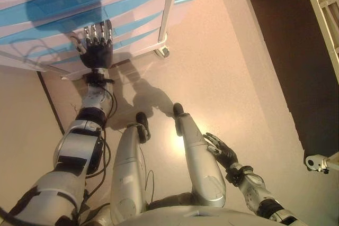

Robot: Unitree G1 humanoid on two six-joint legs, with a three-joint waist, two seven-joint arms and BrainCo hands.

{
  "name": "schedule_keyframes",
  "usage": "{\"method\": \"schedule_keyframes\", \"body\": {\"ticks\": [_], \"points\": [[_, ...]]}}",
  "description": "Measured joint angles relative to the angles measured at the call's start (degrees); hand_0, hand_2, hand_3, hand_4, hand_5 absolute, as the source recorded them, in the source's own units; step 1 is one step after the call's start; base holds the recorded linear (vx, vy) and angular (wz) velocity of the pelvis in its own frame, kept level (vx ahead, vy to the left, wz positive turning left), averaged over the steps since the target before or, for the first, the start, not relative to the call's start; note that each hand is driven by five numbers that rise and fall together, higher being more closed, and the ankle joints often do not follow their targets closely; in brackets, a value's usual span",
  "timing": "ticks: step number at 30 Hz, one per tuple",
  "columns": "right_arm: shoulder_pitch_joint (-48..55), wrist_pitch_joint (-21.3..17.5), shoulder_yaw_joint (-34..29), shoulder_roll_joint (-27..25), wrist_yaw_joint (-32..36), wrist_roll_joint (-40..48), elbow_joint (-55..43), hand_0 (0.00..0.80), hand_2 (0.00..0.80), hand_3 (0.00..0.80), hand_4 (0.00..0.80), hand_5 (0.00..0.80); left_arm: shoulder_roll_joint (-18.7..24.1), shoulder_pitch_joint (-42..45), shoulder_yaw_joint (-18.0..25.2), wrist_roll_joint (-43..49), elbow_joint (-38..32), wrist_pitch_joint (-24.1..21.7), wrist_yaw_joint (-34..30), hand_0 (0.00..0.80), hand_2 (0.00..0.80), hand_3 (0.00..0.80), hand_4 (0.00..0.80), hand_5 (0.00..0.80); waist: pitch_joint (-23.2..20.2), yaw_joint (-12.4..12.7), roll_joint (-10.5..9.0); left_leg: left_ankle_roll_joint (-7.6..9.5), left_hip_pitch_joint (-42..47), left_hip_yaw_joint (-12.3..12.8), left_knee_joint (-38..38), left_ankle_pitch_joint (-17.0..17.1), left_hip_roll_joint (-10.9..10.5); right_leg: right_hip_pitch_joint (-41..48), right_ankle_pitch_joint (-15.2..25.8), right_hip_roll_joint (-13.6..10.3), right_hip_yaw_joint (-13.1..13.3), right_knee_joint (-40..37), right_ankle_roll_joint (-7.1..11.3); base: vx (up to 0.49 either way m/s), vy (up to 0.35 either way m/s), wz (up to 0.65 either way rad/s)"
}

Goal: Open the drawer and pick up the medicine

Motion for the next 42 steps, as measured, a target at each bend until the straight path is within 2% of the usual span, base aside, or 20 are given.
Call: {"method": "schedule_keyframes", "body": {"ticks": [5, 6, 7, 8, 16, 29, 34, 35, 36, 37, 39, 41, 42], "points": [[0.0, -0.1, 0.0, -0.1, 0.8, 0.0, 0.2, 0.000, 0.000, 0.000, 0.000, 0.000, -0.8, 0.0, 0.0, 0.0, 0.0, -2.3, -1.5, 0.000, 0.000, 0.000, 0.000, 0.000, 0.1, 0.0, 0.19, -0.12, 0.0, 0.0, -0.3, 0.1, 0.1, 0.0, 0.0, 0.1, 0.0, -0.3, -0.01, 0.000, 0.000, 0.00], [0.0, -0.1, 0.0, -0.1, 0.8, 0.1, 0.2, 0.000, 0.000, 0.000, 0.000, 0.000, -1.0, 0.0, 0.0, 0.0, 0.0, -2.6, -1.9, 0.411, 0.411, 0.411, 0.411, 0.411, 0.2, 0.0, 0.36, -0.12, 0.0, 0.0, -0.3, 0.1, 0.1, 0.0, 0.0, 0.1, 0.0, -0.3, -0.01, 0.000, 0.000, 0.00], [0.0, -0.2, 0.0, -0.1, 0.9, 0.0, 0.2, 0.000, 0.000, 0.000, 0.000, 0.000, -1.0, 0.0, 0.0, 0.0, 0.0, -2.9, -1.9, 0.781, 0.781, 0.781, 0.781, 0.781, 0.3, -0.1, 0.44, -0.12, 0.0, 0.0, -0.4, 0.1, 0.1, 0.0, 0.0, 0.0, 0.0, -0.3, -0.01, 0.001, 0.041, 0.00], [0.0, -0.4, 0.0, -0.2, 0.9, 0.0, 0.2, 0.000, 0.000, 0.000, 0.000, 0.000, -1.1, 0.0, -0.1, 0.0, 0.0, -3.3, -1.8, 0.800, 0.800, 0.800, 0.800, 0.800, 0.3, -0.1, 0.55, -0.11, 0.0, 0.1, -0.5, 0.1, 0.0, 0.0, 0.0, 0.0, 0.0, -0.3, -0.01, 0.001, 0.033, 0.01], [-0.1, -1.2, 0.0, -0.2, 0.9, 0.0, 0.4, 0.000, 0.000, 0.000, 0.000, 0.000, -1.1, 0.2, 0.2, -0.1, -0.8, -6.3, -0.5, 0.800, 0.800, 0.800, 0.800, 0.800, 0.6, -0.3, 0.87, -0.07, 0.9, 0.2, -3.0, 1.5, -0.6, 0.1, 0.0, -0.4, 0.3, -1.1, -0.05, -0.002, 0.006, 0.01], [-0.1, -1.2, 0.0, -0.9, 0.8, -0.1, 1.0, 0.000, 0.000, 0.000, 0.000, 0.000, -1.3, 1.0, 0.2, -0.2, -0.3, -6.2, 1.2, 0.800, 0.800, 0.800, 0.800, 0.800, 0.7, 0.1, 1.07, -1.15, 2.5, -0.6, -5.6, 3.2, -0.6, 1.1, 0.6, -0.4, -0.6, -2.1, -1.13, -0.007, -0.006, 0.02], [-0.1, -1.1, 0.1, -1.7, 0.8, -0.3, 1.0, 0.000, 0.000, 0.000, 0.000, 0.000, -1.3, 1.7, 0.1, -0.1, 0.4, -5.3, 1.2, 0.800, 0.800, 0.800, 0.800, 0.800, 0.8, 0.8, 1.31, -1.83, 3.5, -0.7, -7.2, 4.0, -0.6, 1.6, 0.9, -0.3, -0.8, -2.5, -1.73, -0.037, -0.013, 0.01], [-0.2, -1.1, 0.2, -1.9, 0.7, -0.4, 0.9, 0.000, 0.000, 0.000, 0.000, 0.000, -1.3, 2.0, 0.0, -0.1, 0.4, -4.8, 1.2, 0.800, 0.800, 0.800, 0.800, 0.800, 0.9, 0.9, 1.54, -2.32, 3.8, -0.9, -7.3, 3.8, -0.5, 2.0, 0.8, -0.3, -1.1, -2.9, -2.06, -0.131, -0.031, 0.04], [-0.1, -1.0, 0.1, -2.0, 0.6, -0.5, 1.0, 0.000, 0.000, 0.000, 0.000, 0.000, -1.3, 2.5, -0.1, 0.0, 0.5, -4.4, 1.2, 0.800, 0.800, 0.800, 0.800, 0.800, 0.9, 1.1, 1.60, -2.03, 4.0, -1.1, -7.5, 4.5, -0.5, 2.3, 1.0, -0.2, -1.3, -2.7, -2.23, -0.121, -0.031, 0.07], [-0.1, -1.0, 0.2, -2.1, 0.5, -0.5, 0.9, 0.000, 0.000, 0.000, 0.000, 0.000, -1.3, 2.7, -0.3, 0.0, 0.4, -3.8, 1.1, 0.800, 0.800, 0.800, 0.800, 0.800, 0.9, 1.3, 1.63, -2.59, 4.3, -1.0, -8.0, 4.1, -0.5, 2.4, 0.8, -0.3, -1.4, -2.9, -2.47, -0.032, -0.023, 0.05], [-0.2, -0.8, 0.1, -2.2, -0.3, -0.7, 0.5, 0.000, 0.000, 0.000, 0.000, 0.000, -1.3, 3.3, -0.6, 0.1, 0.4, -3.3, 0.9, 0.800, 0.800, 0.800, 0.800, 0.800, 0.9, 1.5, 1.75, -2.55, 4.5, -1.5, -8.4, 5.0, -0.5, 2.5, 0.8, -0.3, -2.0, -2.8, -2.78, 0.000, -0.035, 0.08], [-0.2, -0.5, 0.1, -2.2, -0.6, -1.1, -0.2, 0.000, 0.000, 0.000, 0.000, 0.000, -1.2, 3.9, -0.6, 0.3, 0.4, -2.2, 0.4, 0.800, 0.800, 0.800, 0.800, 0.800, 0.9, 2.0, 1.78, -3.53, 4.7, -2.0, -9.0, 4.8, -0.3, 2.6, 0.6, -0.2, -2.7, -3.1, -3.54, -0.047, -0.053, 0.10], [-0.1, -0.3, 0.1, -2.2, -0.8, -1.4, -0.3, 0.000, 0.000, 0.000, 0.000, 0.000, -1.2, 4.3, -0.6, 0.5, 0.3, -1.9, 0.3, 0.800, 0.800, 0.800, 0.800, 0.800, 0.9, 2.1, 1.85, -3.35, 4.9, -2.2, -9.3, 5.4, -0.3, 2.7, 0.7, -0.2, -3.0, -3.2, -3.53, -0.129, -0.062, 0.09]]}}
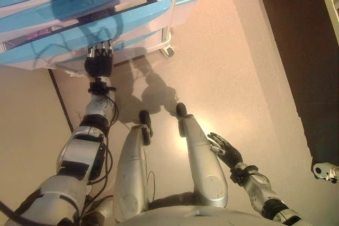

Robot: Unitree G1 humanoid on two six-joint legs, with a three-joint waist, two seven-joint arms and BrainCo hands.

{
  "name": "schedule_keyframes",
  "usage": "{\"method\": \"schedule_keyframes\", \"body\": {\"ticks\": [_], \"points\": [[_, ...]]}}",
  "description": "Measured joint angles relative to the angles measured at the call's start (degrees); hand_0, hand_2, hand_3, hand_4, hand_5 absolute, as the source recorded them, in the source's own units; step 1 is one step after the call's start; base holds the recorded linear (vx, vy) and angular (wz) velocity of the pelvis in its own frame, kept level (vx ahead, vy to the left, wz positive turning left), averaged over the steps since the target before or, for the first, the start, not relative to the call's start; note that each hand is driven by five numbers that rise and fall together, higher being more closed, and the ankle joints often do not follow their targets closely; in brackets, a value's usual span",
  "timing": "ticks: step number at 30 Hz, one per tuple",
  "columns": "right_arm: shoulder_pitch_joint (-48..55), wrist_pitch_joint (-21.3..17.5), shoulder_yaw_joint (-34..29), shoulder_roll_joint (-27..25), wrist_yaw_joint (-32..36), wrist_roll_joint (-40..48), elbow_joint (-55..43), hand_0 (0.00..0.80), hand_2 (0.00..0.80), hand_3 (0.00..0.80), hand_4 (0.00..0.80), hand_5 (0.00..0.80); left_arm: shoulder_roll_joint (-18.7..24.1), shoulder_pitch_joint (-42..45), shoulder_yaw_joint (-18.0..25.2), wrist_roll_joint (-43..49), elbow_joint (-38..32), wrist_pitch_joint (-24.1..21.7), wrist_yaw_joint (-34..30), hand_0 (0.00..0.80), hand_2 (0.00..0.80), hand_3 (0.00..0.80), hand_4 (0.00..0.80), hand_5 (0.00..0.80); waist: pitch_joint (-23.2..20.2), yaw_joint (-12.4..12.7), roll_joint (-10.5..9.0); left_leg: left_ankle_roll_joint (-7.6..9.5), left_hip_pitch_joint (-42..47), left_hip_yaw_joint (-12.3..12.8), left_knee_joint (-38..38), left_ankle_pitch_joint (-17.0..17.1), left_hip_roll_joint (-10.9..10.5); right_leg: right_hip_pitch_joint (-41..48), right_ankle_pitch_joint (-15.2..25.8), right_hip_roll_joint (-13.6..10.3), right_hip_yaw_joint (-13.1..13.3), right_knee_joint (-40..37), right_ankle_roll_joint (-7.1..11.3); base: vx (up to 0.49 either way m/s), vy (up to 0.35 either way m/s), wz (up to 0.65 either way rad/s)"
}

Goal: Open the drawer and pick up the medicine

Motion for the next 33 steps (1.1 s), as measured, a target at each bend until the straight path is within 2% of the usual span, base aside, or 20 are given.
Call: {"method": "schedule_keyframes", "body": {"ticks": [9, 15, 20, 33], "points": [[0.0, 0.7, -0.1, -0.1, -2.6, -1.4, -3.1, 0.000, 0.000, 0.000, 0.000, 0.000, 0.0, 6.8, 0.2, 6.6, -1.8, 3.3, -6.2, 0.800, 0.800, 0.800, 0.800, 0.800, 0.0, 2.3, 0.41, -2.48, 0.7, -2.4, -2.3, 1.4, 0.8, 0.7, -0.2, 1.0, -2.9, -0.8, -2.42, -0.051, -0.050, 0.08], [0.5, 1.8, -0.2, -0.1, -4.3, -1.5, -4.3, 0.000, 0.000, 0.000, 0.000, 0.000, -2.3, 13.5, 0.2, 11.2, -3.6, 3.9, -10.1, 0.800, 0.800, 0.800, 0.800, 0.800, -0.1, 4.1, 0.55, -4.01, 2.6, -3.9, -3.9, 1.4, 1.5, 2.6, -1.2, 1.2, -4.5, -1.4, -3.68, -0.013, -0.031, 0.09], [0.5, 3.0, -1.0, -0.1, -5.1, -2.2, -4.7, 0.000, 0.000, 0.000, 0.000, 0.000, -3.5, 18.6, 0.6, 14.9, -5.3, 4.7, -13.9, 0.800, 0.800, 0.800, 0.800, 0.800, -0.1, 5.5, 0.57, -4.78, 2.8, -5.0, -5.0, 2.5, 1.6, 2.8, -1.2, 1.5, -5.8, -1.4, -4.33, -0.014, -0.042, 0.09], [1.0, 5.1, -2.8, -0.1, -5.8, -3.9, -5.2, 0.000, 0.000, 0.000, 0.000, 0.000, -7.2, 26.4, 0.6, 20.9, -7.0, 6.1, -14.9, 0.800, 0.800, 0.800, 0.800, 0.800, -0.1, 7.9, 0.45, -5.24, 3.8, -6.9, -5.1, 2.7, 1.5, 4.5, -1.8, 1.6, -7.6, -1.2, -4.90, -0.018, -0.035, 0.07]]}}
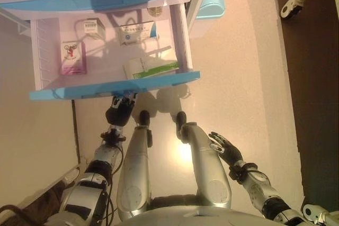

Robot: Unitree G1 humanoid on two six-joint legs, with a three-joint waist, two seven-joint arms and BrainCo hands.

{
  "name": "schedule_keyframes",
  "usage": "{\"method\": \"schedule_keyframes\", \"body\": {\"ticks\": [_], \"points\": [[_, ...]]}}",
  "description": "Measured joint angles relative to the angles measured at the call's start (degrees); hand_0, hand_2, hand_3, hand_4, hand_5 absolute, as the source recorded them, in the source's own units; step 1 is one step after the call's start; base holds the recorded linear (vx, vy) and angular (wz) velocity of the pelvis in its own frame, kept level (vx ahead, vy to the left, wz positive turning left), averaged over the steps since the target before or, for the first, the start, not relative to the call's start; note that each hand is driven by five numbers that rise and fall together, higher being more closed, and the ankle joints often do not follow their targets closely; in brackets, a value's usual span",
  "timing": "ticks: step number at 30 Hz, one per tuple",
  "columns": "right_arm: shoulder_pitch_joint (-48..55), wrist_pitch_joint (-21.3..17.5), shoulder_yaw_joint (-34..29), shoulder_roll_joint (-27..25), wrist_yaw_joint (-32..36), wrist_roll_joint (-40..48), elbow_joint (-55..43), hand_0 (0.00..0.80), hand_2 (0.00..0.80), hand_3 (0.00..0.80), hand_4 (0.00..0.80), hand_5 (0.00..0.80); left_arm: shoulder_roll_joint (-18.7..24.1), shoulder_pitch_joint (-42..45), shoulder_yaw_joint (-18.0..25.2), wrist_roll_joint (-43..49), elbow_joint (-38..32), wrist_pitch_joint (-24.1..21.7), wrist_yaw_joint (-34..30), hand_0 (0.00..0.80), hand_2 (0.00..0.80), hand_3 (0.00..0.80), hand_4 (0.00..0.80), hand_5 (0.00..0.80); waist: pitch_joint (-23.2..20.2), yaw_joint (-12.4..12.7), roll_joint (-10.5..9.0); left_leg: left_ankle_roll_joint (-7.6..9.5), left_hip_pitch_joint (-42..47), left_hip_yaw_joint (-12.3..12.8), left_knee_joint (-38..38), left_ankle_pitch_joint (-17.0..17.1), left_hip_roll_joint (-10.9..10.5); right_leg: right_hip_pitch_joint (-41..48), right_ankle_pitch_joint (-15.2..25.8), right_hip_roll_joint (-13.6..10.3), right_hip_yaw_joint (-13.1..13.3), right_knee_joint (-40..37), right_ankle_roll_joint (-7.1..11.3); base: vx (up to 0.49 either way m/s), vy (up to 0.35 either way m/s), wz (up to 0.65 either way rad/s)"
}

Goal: Open the drawer and pick up the medicine

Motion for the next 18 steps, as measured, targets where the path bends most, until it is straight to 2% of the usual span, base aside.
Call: {"method": "schedule_keyframes", "body": {"ticks": [4, 11, 18], "points": [[0.4, 0.0, -0.1, 0.0, 0.0, 0.0, 0.1, 0.000, 0.000, 0.000, 0.000, 0.000, -0.4, 1.1, 0.3, 0.0, 2.0, 1.5, 1.4, 0.800, 0.800, 0.800, 0.800, 0.800, 0.0, 0.8, -0.24, -0.28, -0.3, -0.9, 0.3, 0.2, 0.0, -0.1, -0.6, -0.4, -1.2, 0.8, -0.84, -0.018, -0.056, 0.12], [0.5, 0.0, 0.0, 0.4, 0.2, -0.5, 0.7, 0.000, 0.000, 0.000, 0.000, 0.000, -0.3, 1.3, 0.7, 0.6, 2.0, 2.5, 1.4, 0.800, 0.800, 0.800, 0.800, 0.800, -0.1, 2.5, -2.14, -0.76, -0.6, -2.5, 1.4, 0.1, 0.3, 0.2, -1.8, -0.5, -3.1, 2.5, -2.05, -0.005, -0.054, 0.14], [0.8, -0.3, -0.1, 0.4, 0.9, -0.5, 0.9, 0.000, 0.000, 0.000, 0.000, 0.000, -0.4, 1.1, 1.7, 1.3, 2.0, 3.5, 1.6, 0.800, 0.800, 0.800, 0.800, 0.800, -0.2, 2.7, -2.27, -1.18, -1.7, -3.8, 3.8, -0.2, 0.3, 0.0, -2.5, -0.5, -4.4, 4.1, -2.68, -0.009, -0.003, 0.07]]}}
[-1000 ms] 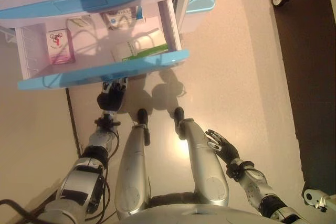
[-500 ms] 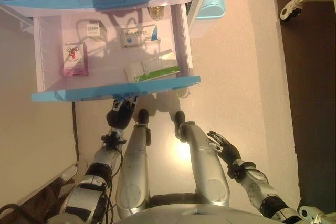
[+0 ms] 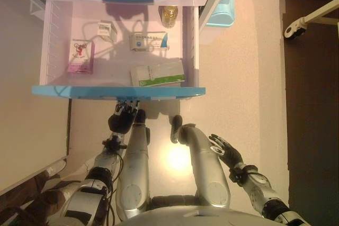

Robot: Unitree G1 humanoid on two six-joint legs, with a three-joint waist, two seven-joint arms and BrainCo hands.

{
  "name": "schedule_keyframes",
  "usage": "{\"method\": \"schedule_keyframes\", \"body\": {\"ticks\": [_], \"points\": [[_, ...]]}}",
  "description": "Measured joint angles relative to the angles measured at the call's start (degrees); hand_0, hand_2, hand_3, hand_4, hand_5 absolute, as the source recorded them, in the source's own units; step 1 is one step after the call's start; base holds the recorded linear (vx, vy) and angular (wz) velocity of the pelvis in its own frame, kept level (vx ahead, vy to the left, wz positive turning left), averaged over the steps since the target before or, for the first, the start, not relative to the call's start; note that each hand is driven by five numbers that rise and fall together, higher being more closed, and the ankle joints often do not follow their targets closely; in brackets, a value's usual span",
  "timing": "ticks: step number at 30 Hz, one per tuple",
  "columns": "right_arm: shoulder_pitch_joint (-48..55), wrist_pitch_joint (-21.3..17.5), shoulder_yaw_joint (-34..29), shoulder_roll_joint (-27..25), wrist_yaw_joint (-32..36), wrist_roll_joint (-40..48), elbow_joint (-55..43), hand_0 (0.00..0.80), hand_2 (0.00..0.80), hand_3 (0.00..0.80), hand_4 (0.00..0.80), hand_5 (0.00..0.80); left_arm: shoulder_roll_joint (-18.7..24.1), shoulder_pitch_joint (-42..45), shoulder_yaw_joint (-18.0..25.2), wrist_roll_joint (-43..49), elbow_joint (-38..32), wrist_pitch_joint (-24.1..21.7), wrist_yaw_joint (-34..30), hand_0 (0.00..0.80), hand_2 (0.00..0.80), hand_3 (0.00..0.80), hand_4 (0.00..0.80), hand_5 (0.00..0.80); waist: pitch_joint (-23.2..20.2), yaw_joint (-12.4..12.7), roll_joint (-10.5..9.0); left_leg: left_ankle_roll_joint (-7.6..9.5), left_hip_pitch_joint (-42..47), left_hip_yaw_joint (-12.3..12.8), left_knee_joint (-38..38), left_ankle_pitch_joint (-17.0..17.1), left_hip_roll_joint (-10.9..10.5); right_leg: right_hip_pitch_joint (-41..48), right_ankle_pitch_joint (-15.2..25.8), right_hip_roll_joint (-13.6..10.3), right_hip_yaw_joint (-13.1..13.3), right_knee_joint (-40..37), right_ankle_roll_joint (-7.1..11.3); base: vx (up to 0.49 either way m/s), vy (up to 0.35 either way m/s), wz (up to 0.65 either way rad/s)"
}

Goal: Open the drawer and pick up the medicine

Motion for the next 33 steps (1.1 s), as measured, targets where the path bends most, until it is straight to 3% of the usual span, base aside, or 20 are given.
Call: {"method": "schedule_keyframes", "body": {"ticks": [4, 5, 6, 11, 14, 16, 18, 21, 22, 23, 24, 26, 27, 33], "points": [[0.5, -0.7, -0.1, 0.0, 0.5, -0.5, 0.2, 0.000, 0.000, 0.000, 0.000, 0.000, 0.0, -0.4, 0.9, 1.6, 0.0, 0.0, 0.4, 0.800, 0.800, 0.800, 0.800, 0.800, -0.1, 0.3, -0.19, -0.48, -1.0, -0.5, 1.7, -0.6, 0.0, -0.5, -0.3, -0.1, -0.3, 1.3, -0.18, 0.005, 0.000, 0.01], [0.6, -0.9, -0.1, 0.0, 0.5, -1.0, 0.2, 0.000, 0.000, 0.000, 0.000, 0.000, 0.0, -0.6, 1.1, 2.1, 0.0, 0.0, 0.9, 0.427, 0.427, 0.427, 0.427, 0.427, -0.2, 0.5, -0.31, -0.54, -1.2, -0.5, 2.2, -0.7, 0.0, -0.6, -0.4, -0.1, -0.3, 1.7, -0.21, 0.000, 0.000, 0.00], [0.7, -0.9, -0.1, 0.0, 0.6, -1.1, 0.3, 0.000, 0.000, 0.000, 0.000, 0.000, 0.1, -0.9, 1.2, 2.3, 0.0, 0.0, 1.2, 0.000, 0.000, 0.000, 0.000, 0.000, -0.3, 0.7, -0.46, -0.38, -1.4, -0.5, 2.5, -0.8, 0.0, -0.8, -0.4, -0.1, -0.3, 1.9, -0.21, 0.000, 0.000, 0.00], [1.1, -1.1, -0.6, 0.0, 1.8, -1.2, 1.2, 0.000, 0.000, 0.000, 0.000, 0.000, 0.2, -2.3, 1.8, 4.2, 0.2, 0.2, 6.4, 0.000, 0.000, 0.000, 0.000, 0.000, -1.6, 1.1, -1.00, 0.79, -3.4, -0.1, 4.7, -1.5, -0.3, -2.5, -0.4, -1.1, -0.8, 3.6, -0.22, 0.007, 0.056, 0.04], [1.0, -1.3, -0.6, 0.3, 2.9, -2.0, 1.4, 0.000, 0.000, 0.000, 0.000, 0.000, 2.6, -3.2, 8.1, 4.1, 15.1, 0.4, 25.6, 0.000, 0.000, 0.000, 0.000, 0.000, -1.4, -0.1, -1.98, 1.15, -5.1, -0.1, 6.2, -1.7, -0.2, -3.9, -0.3, -1.2, -1.0, 4.5, -0.08, 0.022, 0.066, -0.03], [1.7, -1.0, -0.6, 0.6, 3.4, -2.3, 2.0, 0.000, 0.000, 0.000, 0.000, 0.000, 5.4, -1.0, 9.8, 4.5, 21.7, 2.7, 32.8, 0.000, 0.000, 0.000, 0.000, 0.000, -1.2, -0.3, -2.80, 1.12, -6.4, 0.6, 6.5, -1.7, -0.3, -5.6, -0.5, -1.4, -0.5, 6.5, 0.34, 0.029, 0.062, 0.21], [1.9, -0.9, -1.9, 1.7, 3.7, -2.9, 2.7, 0.000, 0.000, 0.000, 0.000, 0.000, 6.9, 1.7, 10.3, 6.5, 23.1, 4.6, 37.2, 0.000, 0.000, 0.000, 0.000, 0.000, -1.2, -0.1, -2.83, 1.10, -6.9, 1.4, 7.5, -1.8, -0.6, -6.3, -1.0, -2.4, 0.1, 7.4, 0.17, 0.033, 0.078, 0.26], [1.9, -1.0, -2.2, 1.7, 3.8, -3.5, 2.5, 0.000, 0.000, 0.000, 0.000, 0.000, 6.9, 4.7, 10.4, 8.5, 24.0, 6.3, 39.6, 0.000, 0.000, 0.000, 0.000, 0.000, -1.1, 0.0, -2.67, 1.27, -6.9, 1.6, 7.9, -2.0, -0.5, -6.2, -1.0, -2.4, 0.1, 7.9, 0.50, 0.026, 0.047, -0.08], [2.3, -1.0, -2.4, 1.7, 3.8, -3.5, 2.4, 0.000, 0.000, 0.000, 0.000, 0.000, 6.8, 4.3, 10.8, 8.9, 24.0, 7.2, 40.0, 0.000, 0.000, 0.000, 0.000, 0.000, -1.1, 0.1, -2.71, 1.34, -6.8, 2.0, 7.5, -2.0, -0.3, -6.5, -1.7, -2.2, 0.4, 10.0, 1.50, 0.031, 0.049, 0.07], [2.8, -1.0, -2.6, 1.9, 4.0, -3.5, 2.3, 0.000, 0.000, 0.000, 0.000, 0.000, 6.8, 3.8, 10.8, 9.0, 23.8, 8.0, 40.1, 0.000, 0.000, 0.000, 0.000, 0.000, -1.3, 0.1, -2.91, 1.61, -6.8, 2.9, 7.8, -1.7, -0.5, -5.5, -4.1, -2.3, 0.4, 12.1, 1.30, 0.032, 0.051, 0.26], [2.5, -0.9, -2.9, 1.9, 4.2, -3.7, 2.6, 0.000, 0.000, 0.000, 0.000, 0.000, 6.7, 3.0, 11.1, 9.5, 23.8, 8.7, 40.2, 0.000, 0.000, 0.000, 0.000, 0.000, -1.0, -0.1, -2.49, 1.52, -6.8, 3.5, 8.4, -1.7, -0.6, -5.4, -5.3, -2.1, 1.3, 11.4, -0.12, 0.031, 0.053, 0.27], [2.3, -0.8, -2.8, 1.3, 4.4, -4.0, 2.5, 0.000, 0.000, 0.000, 0.000, 0.000, 6.7, 2.7, 11.4, 11.2, 23.8, 9.9, 41.2, 0.000, 0.000, 0.000, 0.000, 0.000, -1.0, -0.4, -2.32, 2.51, -6.5, 4.0, 13.2, -5.0, -1.1, -6.0, -5.2, -2.0, 1.5, 11.2, 0.00, 0.044, 0.055, -0.09], [2.3, -0.9, -2.8, 1.3, 4.4, -4.3, 2.3, 0.000, 0.000, 0.000, 0.000, 0.000, 6.8, 2.5, 11.5, 11.6, 24.1, 10.3, 41.8, 0.000, 0.000, 0.000, 0.000, 0.000, -0.8, -0.5, -2.28, 1.84, -5.8, 3.8, 12.9, -6.2, -1.3, -6.4, -5.0, -2.1, 1.5, 11.5, 0.29, 0.048, 0.044, -0.27], [2.9, -0.4, -4.0, 1.2, 4.3, -4.5, 1.9, 0.000, 0.000, 0.000, 0.000, 0.000, 6.7, 2.5, 11.8, 13.9, 24.0, 11.5, 42.4, 0.000, 0.000, 0.000, 0.000, 0.000, -0.8, -0.8, -1.85, 1.68, -5.0, 4.2, 13.1, -6.8, -1.1, -5.8, -5.0, -1.9, 1.3, 11.6, 0.27, 0.049, 0.023, -0.05]]}}
